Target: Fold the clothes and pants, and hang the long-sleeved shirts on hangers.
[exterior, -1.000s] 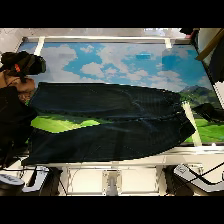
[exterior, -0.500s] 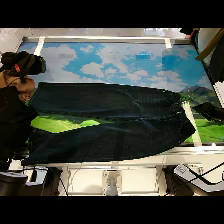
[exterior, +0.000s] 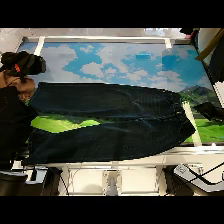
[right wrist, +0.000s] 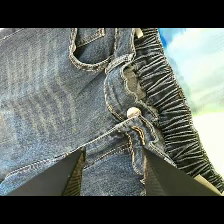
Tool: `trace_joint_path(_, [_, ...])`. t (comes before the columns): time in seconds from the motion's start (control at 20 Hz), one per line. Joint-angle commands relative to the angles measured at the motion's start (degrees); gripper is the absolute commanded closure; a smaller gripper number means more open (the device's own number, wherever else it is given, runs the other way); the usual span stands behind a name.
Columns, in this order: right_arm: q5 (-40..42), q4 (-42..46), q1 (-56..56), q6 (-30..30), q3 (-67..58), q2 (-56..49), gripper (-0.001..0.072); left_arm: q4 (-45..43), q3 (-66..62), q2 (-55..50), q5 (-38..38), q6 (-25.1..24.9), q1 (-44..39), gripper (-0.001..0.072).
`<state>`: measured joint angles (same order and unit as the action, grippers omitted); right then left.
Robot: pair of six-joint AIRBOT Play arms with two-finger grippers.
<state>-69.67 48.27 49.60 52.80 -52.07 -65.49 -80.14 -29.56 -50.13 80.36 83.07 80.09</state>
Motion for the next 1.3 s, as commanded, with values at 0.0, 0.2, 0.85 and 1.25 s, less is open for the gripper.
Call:
trace_joint_path(0.0, [-0.3, 0.0, 0.0, 0.0, 0.0, 0.0, 0.0297, 3.7, 2.3, 0.0, -4.1, -0.6, 0.0, 0.0200])
trace_joint_path(0.2, [-1.2, 0.0, 0.0, 0.0, 0.0, 0.0, 0.0298, 4.8, 2.3, 0.0, -6.5, -1.5, 0.0, 0.0236])
trace_joint_path(0.85, [-11.5, 1.5, 24.8, 0.0, -2.7, 4.2, 0.0302, 25.4, 2.1, 3.5, -9.9, -9.4, 0.0, 0.0690])
trace_joint_path(1.25, [-8.9, 4.4, 30.5, -1.4, 6.8, -5.2, 0.0302, 30.9, 2.1, 4.2, -15.6, -11.0, -10.5, 0.0691])
